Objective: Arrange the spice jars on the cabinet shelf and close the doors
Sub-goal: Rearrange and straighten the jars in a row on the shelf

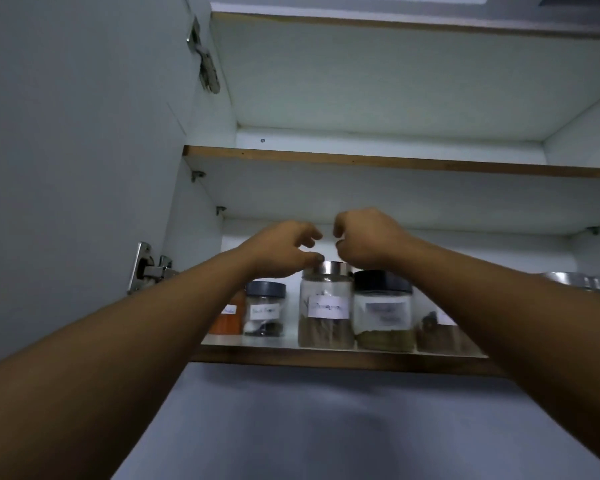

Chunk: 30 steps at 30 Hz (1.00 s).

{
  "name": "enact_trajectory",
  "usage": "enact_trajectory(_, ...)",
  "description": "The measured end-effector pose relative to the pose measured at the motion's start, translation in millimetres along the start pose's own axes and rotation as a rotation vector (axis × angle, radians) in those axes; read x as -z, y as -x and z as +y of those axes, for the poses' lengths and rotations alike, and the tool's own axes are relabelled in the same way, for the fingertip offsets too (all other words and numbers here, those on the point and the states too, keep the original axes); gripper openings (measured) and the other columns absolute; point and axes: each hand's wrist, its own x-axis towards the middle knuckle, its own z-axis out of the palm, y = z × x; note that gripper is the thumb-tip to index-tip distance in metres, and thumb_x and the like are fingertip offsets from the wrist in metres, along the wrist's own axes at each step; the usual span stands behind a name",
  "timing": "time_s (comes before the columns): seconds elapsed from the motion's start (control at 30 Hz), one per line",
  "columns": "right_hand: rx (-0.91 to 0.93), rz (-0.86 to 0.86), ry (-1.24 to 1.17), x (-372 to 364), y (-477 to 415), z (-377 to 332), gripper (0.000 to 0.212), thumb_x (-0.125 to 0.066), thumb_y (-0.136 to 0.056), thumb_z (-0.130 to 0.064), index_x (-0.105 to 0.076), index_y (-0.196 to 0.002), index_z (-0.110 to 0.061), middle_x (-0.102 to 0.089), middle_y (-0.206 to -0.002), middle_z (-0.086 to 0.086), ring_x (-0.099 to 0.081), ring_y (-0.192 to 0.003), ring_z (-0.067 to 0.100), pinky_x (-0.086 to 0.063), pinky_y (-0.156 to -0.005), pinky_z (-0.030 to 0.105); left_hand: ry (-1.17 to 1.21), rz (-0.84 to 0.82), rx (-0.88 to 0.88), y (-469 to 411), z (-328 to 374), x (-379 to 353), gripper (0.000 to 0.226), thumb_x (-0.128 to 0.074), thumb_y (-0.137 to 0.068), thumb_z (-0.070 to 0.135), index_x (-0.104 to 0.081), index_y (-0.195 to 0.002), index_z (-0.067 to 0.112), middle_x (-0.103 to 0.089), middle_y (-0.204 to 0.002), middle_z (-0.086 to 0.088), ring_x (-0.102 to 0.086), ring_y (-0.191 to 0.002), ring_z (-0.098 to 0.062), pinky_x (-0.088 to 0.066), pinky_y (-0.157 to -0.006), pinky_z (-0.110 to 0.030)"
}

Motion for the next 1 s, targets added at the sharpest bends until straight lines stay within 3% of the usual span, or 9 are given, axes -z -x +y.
enact_trajectory(0.13,-0.066,-0.133,0.090,14.0,23.5,43.7,0.024,-0.055,-0.089,-0.023,-0.062,-0.109,-0.011,-0.064,-0.108,0.010,-0.057,-0.093,0.024,-0.046,-0.075,0.030,-0.190,-0.067,0.013,-2.8,33.6,-8.3,0.052,-0.061,-0.086,0.032,-0.045,-0.134,0.017,-0.056,-0.131,-0.005,-0.055,-0.115,-0.021,-0.040,-0.087,-0.027)
enact_trajectory(0.27,0.010,-0.248,0.114,9.9,41.0,56.2,0.028,-0.054,-0.090,-0.019,-0.063,-0.116,-0.013,-0.065,-0.114,0.009,-0.059,-0.102,0.025,-0.050,-0.086,0.033,-0.438,-0.138,0.028,-5.3,50.6,-19.3,0.044,-0.054,-0.091,0.023,-0.047,-0.133,0.014,-0.056,-0.132,-0.008,-0.053,-0.118,-0.025,-0.042,-0.098,-0.035)
enact_trajectory(0.4,0.052,-0.256,0.132,4.2,43.9,60.1,0.024,-0.053,-0.087,-0.009,-0.067,-0.106,-0.011,-0.066,-0.104,0.009,-0.059,-0.093,0.025,-0.046,-0.071,0.029,-0.593,-0.117,0.052,-11.0,57.2,-28.5,0.029,-0.053,-0.088,0.007,-0.063,-0.115,0.009,-0.066,-0.114,-0.011,-0.062,-0.102,-0.026,-0.050,-0.089,-0.036)
enact_trajectory(0.73,0.047,-0.271,0.161,-23.0,25.5,52.1,0.015,-0.055,-0.086,-0.008,-0.062,-0.100,-0.007,-0.053,-0.086,0.007,-0.048,-0.075,0.019,-0.039,-0.062,0.026,-0.518,-0.158,0.107,-27.2,35.4,-27.4,0.032,-0.050,-0.090,-0.001,-0.066,-0.115,0.011,-0.066,-0.119,-0.007,-0.061,-0.105,-0.024,-0.047,-0.090,-0.030)
enact_trajectory(0.8,-0.001,-0.261,0.147,-34.6,19.1,50.2,0.003,-0.055,-0.085,-0.006,-0.057,-0.087,-0.007,-0.048,-0.080,0.006,-0.045,-0.067,0.018,-0.035,-0.053,0.024,-0.556,-0.191,0.097,-32.3,28.2,-33.0,0.032,-0.049,-0.091,0.002,-0.065,-0.117,0.011,-0.065,-0.121,-0.007,-0.059,-0.108,-0.025,-0.047,-0.092,-0.031)
enact_trajectory(0.83,-0.032,-0.258,0.132,-40.4,14.7,49.1,0.008,-0.055,-0.084,-0.006,-0.052,-0.078,-0.008,-0.046,-0.076,0.005,-0.043,-0.062,0.016,-0.034,-0.051,0.023,-0.591,-0.206,0.085,-35.5,25.1,-35.7,0.032,-0.049,-0.091,0.004,-0.064,-0.118,0.012,-0.064,-0.123,-0.006,-0.059,-0.109,-0.025,-0.046,-0.092,-0.030)
enact_trajectory(1.0,-0.075,-0.271,0.120,-65.8,-6.7,46.8,0.011,-0.058,-0.083,-0.006,-0.048,-0.085,-0.010,-0.040,-0.069,0.004,-0.045,-0.065,0.016,-0.039,-0.061,0.026,-0.729,-0.233,0.064,-49.6,4.5,-56.4,0.033,-0.046,-0.095,0.012,-0.059,-0.125,0.016,-0.060,-0.127,-0.003,-0.056,-0.113,-0.024,-0.043,-0.093,-0.028)
